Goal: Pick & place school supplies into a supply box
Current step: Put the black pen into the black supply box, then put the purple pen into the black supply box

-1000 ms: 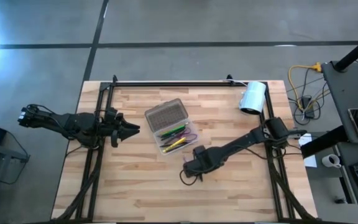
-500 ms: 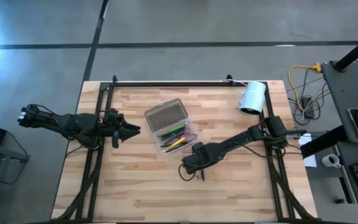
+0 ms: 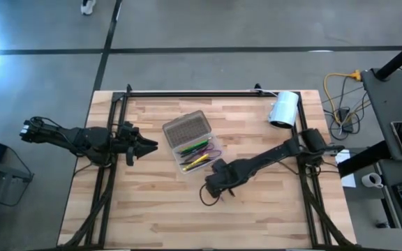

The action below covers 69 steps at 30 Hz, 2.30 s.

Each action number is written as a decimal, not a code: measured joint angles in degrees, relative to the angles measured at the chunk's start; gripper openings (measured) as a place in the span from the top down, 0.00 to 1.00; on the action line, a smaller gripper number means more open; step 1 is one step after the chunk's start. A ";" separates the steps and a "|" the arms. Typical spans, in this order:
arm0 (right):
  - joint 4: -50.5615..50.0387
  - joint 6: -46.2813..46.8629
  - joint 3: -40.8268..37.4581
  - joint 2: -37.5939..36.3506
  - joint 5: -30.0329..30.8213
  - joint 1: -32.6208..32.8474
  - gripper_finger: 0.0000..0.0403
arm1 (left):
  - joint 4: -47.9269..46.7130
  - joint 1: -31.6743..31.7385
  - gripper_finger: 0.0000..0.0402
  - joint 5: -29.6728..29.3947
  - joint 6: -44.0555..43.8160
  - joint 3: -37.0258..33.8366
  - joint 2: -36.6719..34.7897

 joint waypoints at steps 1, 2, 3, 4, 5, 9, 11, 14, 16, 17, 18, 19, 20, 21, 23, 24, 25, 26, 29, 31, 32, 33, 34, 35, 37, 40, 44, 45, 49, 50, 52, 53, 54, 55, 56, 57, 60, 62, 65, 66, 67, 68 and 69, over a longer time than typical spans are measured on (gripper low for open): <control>0.04 -3.53 0.62 -1.08 0.77 -0.02 0.96 | -0.01 0.00 0.70 -0.01 0.00 0.03 0.06; 0.17 -7.78 1.34 -1.88 1.34 -0.09 0.96 | -0.01 0.00 0.70 -0.01 0.00 0.07 0.07; 0.08 -12.63 2.21 -2.47 1.73 -0.12 0.96 | -0.04 0.00 0.70 -0.04 -0.02 0.07 0.06; -0.08 -17.38 3.04 -2.86 1.91 -0.13 0.96 | -0.02 0.00 0.70 -0.12 0.00 0.06 0.08; -0.37 -21.93 3.94 -2.97 2.20 -0.13 0.96 | -0.05 0.00 0.70 -0.12 0.00 0.03 0.08; -0.76 -40.66 7.67 -3.19 3.62 -1.34 0.95 | -0.13 0.00 0.70 -0.12 0.00 0.13 0.08; -1.50 -49.21 9.69 -2.51 4.57 -2.65 0.95 | -0.11 0.00 0.70 -0.12 0.00 0.17 0.08; -2.83 -60.15 12.66 -0.28 5.43 -4.82 0.95 | -0.09 0.00 0.70 -0.12 -0.04 0.15 0.08; -4.43 -66.05 15.22 1.35 6.70 -6.08 0.95 | 0.29 0.00 0.70 -0.10 -0.44 0.15 0.04; -5.17 -68.89 16.59 2.17 7.08 -6.68 0.95 | 0.37 -0.01 0.70 -0.10 -0.46 0.17 -0.13; -5.67 -71.75 17.91 2.94 7.42 -7.32 0.95 | 0.28 0.00 0.70 -0.10 -0.52 0.20 -0.18; -6.07 -74.53 19.26 3.79 7.56 -7.96 0.95 | 0.32 0.00 0.70 -0.08 -0.57 0.40 -0.18; -6.82 -77.32 20.65 4.95 7.67 -8.50 0.95 | 0.65 0.00 0.70 -0.08 -0.58 0.58 -0.18; -7.70 -80.19 21.96 5.98 7.75 -9.03 0.95 | 0.70 0.00 0.70 -0.06 -0.57 0.85 -0.18; -9.23 -85.55 24.87 8.39 7.91 -9.86 0.95 | 0.69 -0.01 0.70 -0.03 -0.55 1.38 -0.16; -10.22 -87.95 26.42 9.58 8.10 -10.16 0.95 | 0.74 0.00 0.70 0.01 -0.55 1.66 -0.16; -11.26 -90.22 27.96 10.79 8.86 -10.37 0.95 | 0.72 0.00 0.70 0.03 -0.55 1.81 -0.16; -12.17 -92.34 29.58 12.06 9.65 -10.56 0.95 | 0.66 0.00 0.70 0.03 -0.55 1.94 -0.16; -14.52 -98.20 34.30 16.04 13.03 -11.00 0.94 | 0.72 0.00 0.70 0.03 -0.52 2.23 -0.16; -15.30 -100.75 37.47 18.44 14.17 -11.15 0.94 | 0.74 0.00 0.70 0.03 -0.50 2.27 -0.16; -15.63 -101.03 38.92 19.53 14.72 -11.16 0.94 | 0.73 0.00 0.70 0.03 -0.50 2.27 -0.16; -15.68 -100.87 40.33 20.43 15.10 -11.13 0.93 | 0.74 0.00 0.70 0.03 -0.48 2.27 -0.16; -15.63 -100.33 41.67 21.24 15.23 -11.09 0.92 | 0.74 0.00 0.70 0.03 -0.48 2.27 -0.16; -15.71 -99.48 42.88 22.01 15.38 -11.00 0.90 | 0.72 -0.01 0.70 0.03 -0.46 2.27 -0.16; -16.30 -98.05 44.19 22.66 15.38 -10.97 0.86 | 0.73 0.00 0.70 0.03 -0.45 2.27 -0.16; -16.63 -97.21 44.85 22.77 15.21 -11.08 0.78 | 0.73 -0.01 0.70 0.01 -0.46 2.27 -0.16; -17.25 -96.72 44.67 21.99 15.12 -11.06 0.67 | 0.74 0.00 0.70 0.01 -0.29 2.27 -0.16; -17.54 -96.72 44.67 21.77 15.01 -11.02 0.65 | 0.74 0.00 0.70 0.01 -0.24 2.27 -0.16; -20.91 -93.79 44.82 20.42 14.58 -10.17 0.59 | 0.72 -0.01 0.70 0.00 -0.22 2.27 -0.16; -21.35 -91.72 44.69 19.63 14.12 -9.85 0.58 | 0.72 -0.01 0.70 0.00 -0.22 2.27 -0.16; -22.89 -85.81 44.42 17.80 11.63 -9.32 0.58 | 0.70 0.00 0.70 -0.01 -0.22 2.27 -0.16; -23.33 -81.85 44.26 16.91 10.01 -9.16 0.58 | 0.69 0.00 0.70 0.00 -0.22 2.27 -0.16; -23.52 -77.36 44.08 16.04 8.60 -8.98 0.58 | 0.66 0.00 0.70 -0.01 -0.22 2.27 -0.16; -23.88 -73.02 43.83 15.25 7.33 -8.85 0.58 | 0.66 0.00 0.70 -0.01 -0.22 2.27 -0.16; -24.33 -68.36 43.65 14.72 6.23 -8.68 0.58 | 0.60 0.00 0.70 -0.01 -0.22 2.27 -0.15; -24.69 -63.58 43.52 14.14 5.05 -8.53 0.58 | 0.62 0.00 0.70 -0.01 -0.22 2.27 -0.07; -26.69 -51.15 42.75 13.17 -0.31 -7.91 0.58 | 0.28 -0.02 0.70 -0.03 -0.21 2.27 0.04; -28.26 -45.62 41.82 13.11 -4.79 -7.49 0.58 | 0.26 0.00 0.70 -0.01 -0.20 2.27 0.24; -29.72 -38.90 39.61 13.35 -9.03 -6.54 0.58 | 0.26 -0.01 0.70 -0.01 -0.21 2.27 0.36; -29.73 -36.85 38.66 13.35 -9.76 -6.00 0.58 | 0.25 -0.01 0.70 -0.01 -0.22 2.27 0.42; -29.75 -35.22 37.79 13.35 -10.12 -5.39 0.58 | 0.27 0.00 0.70 -0.01 -0.20 2.27 0.64; -29.76 -33.93 37.03 13.35 -10.25 -4.65 0.58 | 0.26 0.00 0.70 0.00 -0.20 2.27 0.81; -29.75 -32.58 36.39 13.35 -10.30 -3.85 0.58 | 0.24 -0.01 0.70 0.09 -0.21 2.27 0.85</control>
